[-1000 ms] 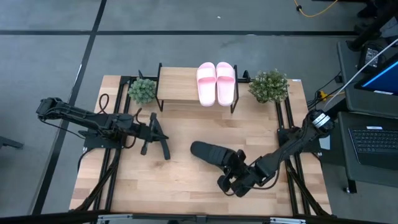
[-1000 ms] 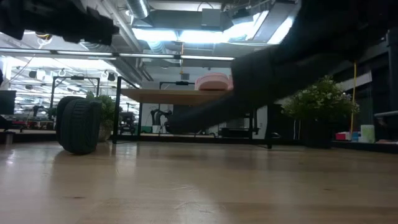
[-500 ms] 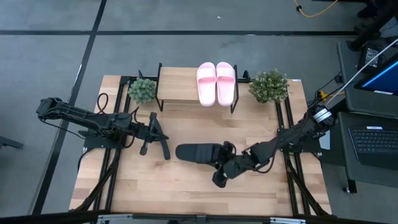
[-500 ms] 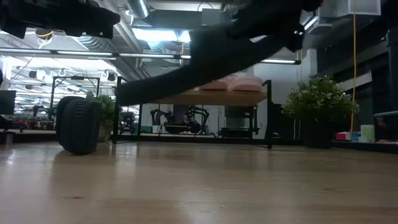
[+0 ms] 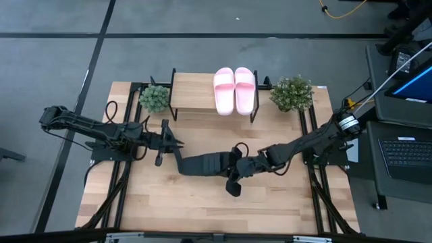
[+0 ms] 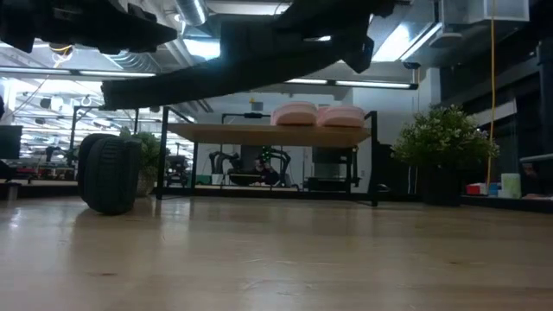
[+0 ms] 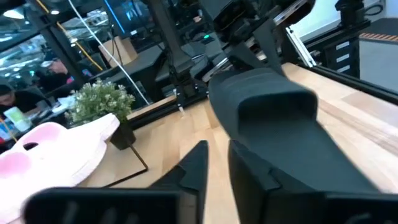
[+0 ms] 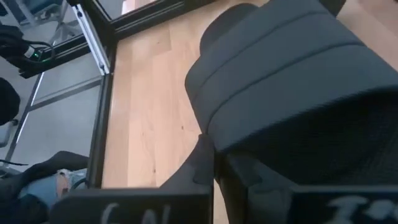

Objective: Pick and place slides into the shelf
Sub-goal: Put the bottom black slipper on the shelf

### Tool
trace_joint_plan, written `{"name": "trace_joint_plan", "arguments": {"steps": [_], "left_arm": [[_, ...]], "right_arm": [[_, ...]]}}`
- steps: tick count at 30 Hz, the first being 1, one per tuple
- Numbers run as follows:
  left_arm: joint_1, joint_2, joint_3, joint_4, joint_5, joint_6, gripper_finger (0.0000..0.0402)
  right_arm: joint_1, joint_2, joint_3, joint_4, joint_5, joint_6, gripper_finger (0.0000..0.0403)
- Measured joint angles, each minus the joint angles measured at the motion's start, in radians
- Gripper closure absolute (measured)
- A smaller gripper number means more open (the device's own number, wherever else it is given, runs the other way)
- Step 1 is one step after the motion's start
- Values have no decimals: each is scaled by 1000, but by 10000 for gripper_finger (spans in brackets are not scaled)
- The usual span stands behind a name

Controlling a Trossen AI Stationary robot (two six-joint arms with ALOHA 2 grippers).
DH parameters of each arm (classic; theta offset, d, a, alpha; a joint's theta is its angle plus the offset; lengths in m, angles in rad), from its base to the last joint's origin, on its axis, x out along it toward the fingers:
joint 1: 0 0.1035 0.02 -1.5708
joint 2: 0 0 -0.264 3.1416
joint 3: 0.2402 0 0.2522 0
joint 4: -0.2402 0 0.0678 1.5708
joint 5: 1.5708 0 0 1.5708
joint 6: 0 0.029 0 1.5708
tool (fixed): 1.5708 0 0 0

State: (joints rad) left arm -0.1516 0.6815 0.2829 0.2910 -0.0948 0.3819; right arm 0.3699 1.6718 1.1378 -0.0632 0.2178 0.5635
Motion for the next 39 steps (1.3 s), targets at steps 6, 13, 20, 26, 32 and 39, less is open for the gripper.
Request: {"name": "trace_joint_plan", "arguments": {"steps": [6, 13, 20, 26, 32, 39], "left_arm": [[0, 0, 1, 22, 0, 45, 283], [3, 34, 31, 22, 3, 47, 267], [3, 172, 127, -13, 5, 47, 267], [3, 253, 224, -90, 5, 47, 266], [3, 315, 261, -101, 5, 47, 266], [-1, 361, 294, -129, 0, 68, 266]], "right_arm": [[-45, 0, 0, 33, -43, -47, 392], [-109, 0, 0, 109, -180, -111, 392], [-153, 0, 0, 118, -247, -156, 392], [-157, 0, 0, 119, -275, -209, 392], [-156, 0, 0, 115, -303, -230, 392], [-155, 0, 0, 113, -310, -232, 393]]}}
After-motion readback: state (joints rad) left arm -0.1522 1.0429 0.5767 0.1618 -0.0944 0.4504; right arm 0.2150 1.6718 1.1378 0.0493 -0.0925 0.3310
